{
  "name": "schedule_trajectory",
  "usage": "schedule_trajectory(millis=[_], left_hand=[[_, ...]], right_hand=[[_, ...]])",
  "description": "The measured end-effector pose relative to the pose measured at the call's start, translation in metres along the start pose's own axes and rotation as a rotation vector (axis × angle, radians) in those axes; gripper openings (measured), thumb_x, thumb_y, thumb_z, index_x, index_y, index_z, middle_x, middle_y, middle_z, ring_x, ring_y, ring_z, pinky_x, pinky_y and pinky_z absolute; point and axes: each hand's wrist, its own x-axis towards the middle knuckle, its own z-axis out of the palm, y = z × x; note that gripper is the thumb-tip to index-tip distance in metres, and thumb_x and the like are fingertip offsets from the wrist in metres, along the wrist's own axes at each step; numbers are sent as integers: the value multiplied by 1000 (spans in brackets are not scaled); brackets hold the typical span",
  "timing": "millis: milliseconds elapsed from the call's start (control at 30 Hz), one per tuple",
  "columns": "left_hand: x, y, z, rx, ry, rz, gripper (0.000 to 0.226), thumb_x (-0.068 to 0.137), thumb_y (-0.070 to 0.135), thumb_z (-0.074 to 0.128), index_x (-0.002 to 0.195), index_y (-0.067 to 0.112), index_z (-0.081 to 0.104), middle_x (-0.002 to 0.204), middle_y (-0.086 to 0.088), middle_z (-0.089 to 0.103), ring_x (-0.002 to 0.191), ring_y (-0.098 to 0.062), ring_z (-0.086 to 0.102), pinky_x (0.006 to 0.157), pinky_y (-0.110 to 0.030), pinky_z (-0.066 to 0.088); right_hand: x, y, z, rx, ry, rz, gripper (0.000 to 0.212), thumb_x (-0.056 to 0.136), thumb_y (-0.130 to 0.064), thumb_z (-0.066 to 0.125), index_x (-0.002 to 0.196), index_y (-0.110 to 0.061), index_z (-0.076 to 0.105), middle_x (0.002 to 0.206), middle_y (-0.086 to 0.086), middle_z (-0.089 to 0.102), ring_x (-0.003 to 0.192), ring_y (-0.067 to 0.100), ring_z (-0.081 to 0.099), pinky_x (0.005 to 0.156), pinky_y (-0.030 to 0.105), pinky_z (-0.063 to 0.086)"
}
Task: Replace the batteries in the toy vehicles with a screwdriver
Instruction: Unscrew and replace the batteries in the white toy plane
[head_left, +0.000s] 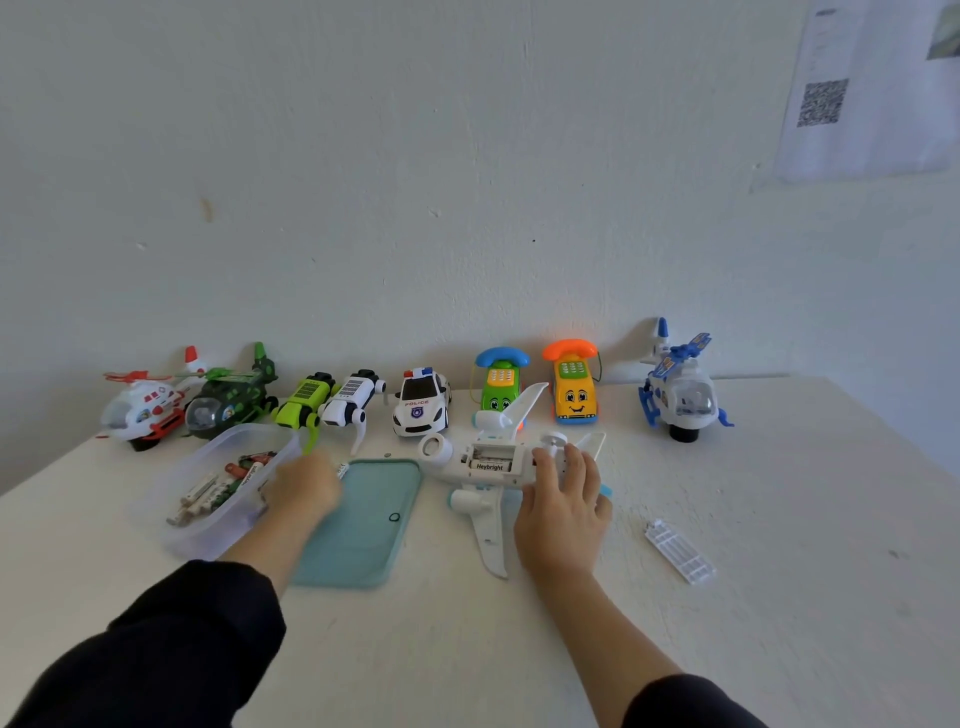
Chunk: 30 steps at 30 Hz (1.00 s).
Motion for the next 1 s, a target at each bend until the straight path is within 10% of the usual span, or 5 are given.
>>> schedule_trajectory(millis=[200, 533, 1000], left_hand=[[-18, 5, 13, 88, 249, 137, 21, 92, 8, 47, 99, 16, 65, 93, -6, 63, 95, -29, 56, 78, -37, 45], [-38, 85, -31, -1105, 260, 205, 18, 80, -2, 61, 91, 12, 66, 86, -8, 65, 75, -20, 55, 71, -34, 47], [-79, 124, 11, -750, 319, 751, 18, 76, -5, 67, 91, 5, 67, 77, 3, 62, 64, -9, 56, 65, -12, 47]], right_hand=[[0, 1, 1, 2, 3, 5, 63, 58, -5, 82, 109, -20, 49, 120, 19, 60, 112, 42, 56, 73, 53, 49], [-1, 1, 2, 14, 4, 0, 61, 60, -7, 82, 110, -21, 50, 122, 17, 59, 114, 41, 54, 74, 52, 49], [0, 2, 3, 31, 31, -4, 65, 57, -9, 83, 110, -23, 49, 121, 15, 60, 116, 34, 45, 72, 49, 50]])
